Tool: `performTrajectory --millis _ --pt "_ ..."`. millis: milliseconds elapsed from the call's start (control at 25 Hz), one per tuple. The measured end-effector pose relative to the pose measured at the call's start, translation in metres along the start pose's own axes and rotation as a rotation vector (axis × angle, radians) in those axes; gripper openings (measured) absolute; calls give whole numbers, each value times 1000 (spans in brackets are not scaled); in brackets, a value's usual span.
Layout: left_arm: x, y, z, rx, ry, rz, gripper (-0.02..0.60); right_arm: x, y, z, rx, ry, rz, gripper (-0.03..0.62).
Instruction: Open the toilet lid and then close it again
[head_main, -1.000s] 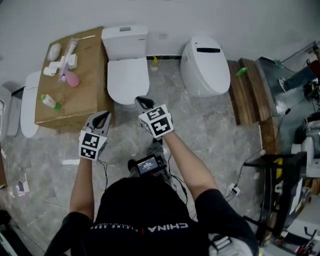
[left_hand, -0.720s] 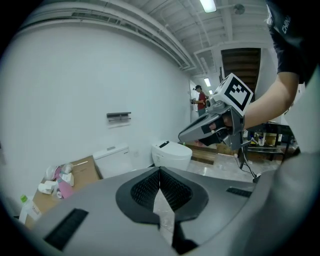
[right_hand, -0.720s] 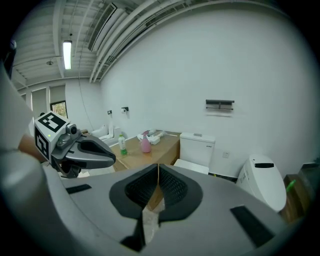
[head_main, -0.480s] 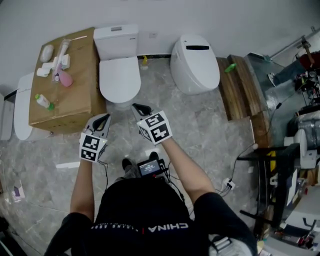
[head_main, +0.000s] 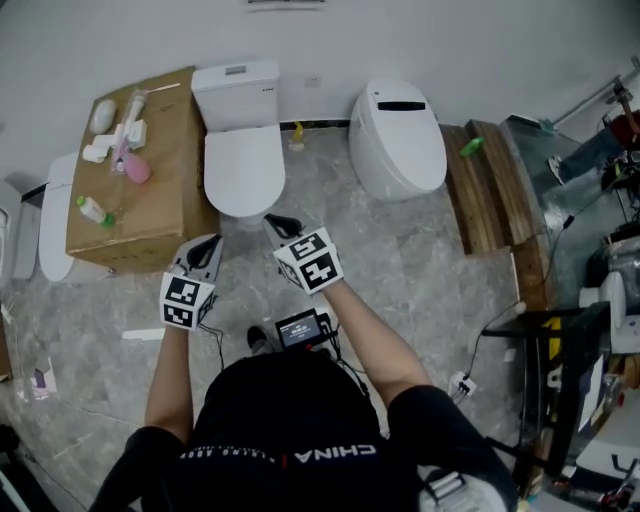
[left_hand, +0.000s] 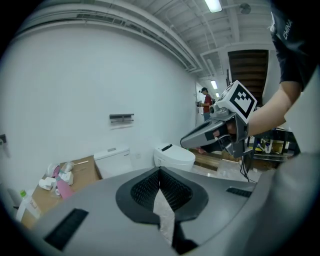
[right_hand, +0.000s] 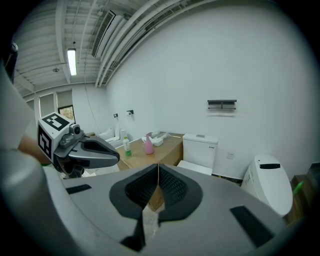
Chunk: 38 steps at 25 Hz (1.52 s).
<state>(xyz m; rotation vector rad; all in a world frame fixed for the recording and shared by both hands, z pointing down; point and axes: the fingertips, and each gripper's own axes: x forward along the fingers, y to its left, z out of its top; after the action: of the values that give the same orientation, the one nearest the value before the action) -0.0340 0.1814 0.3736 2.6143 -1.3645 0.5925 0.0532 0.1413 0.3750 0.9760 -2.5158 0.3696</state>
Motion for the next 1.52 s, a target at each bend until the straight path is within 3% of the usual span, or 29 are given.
performTrajectory --millis 480,1520 --pt "9 -10 21 36 -4 26 9 -6 -8 14 -19 -47 33 15" --pt "11 -13 10 26 11 28 9 -10 -6 5 -24 -30 31 14"
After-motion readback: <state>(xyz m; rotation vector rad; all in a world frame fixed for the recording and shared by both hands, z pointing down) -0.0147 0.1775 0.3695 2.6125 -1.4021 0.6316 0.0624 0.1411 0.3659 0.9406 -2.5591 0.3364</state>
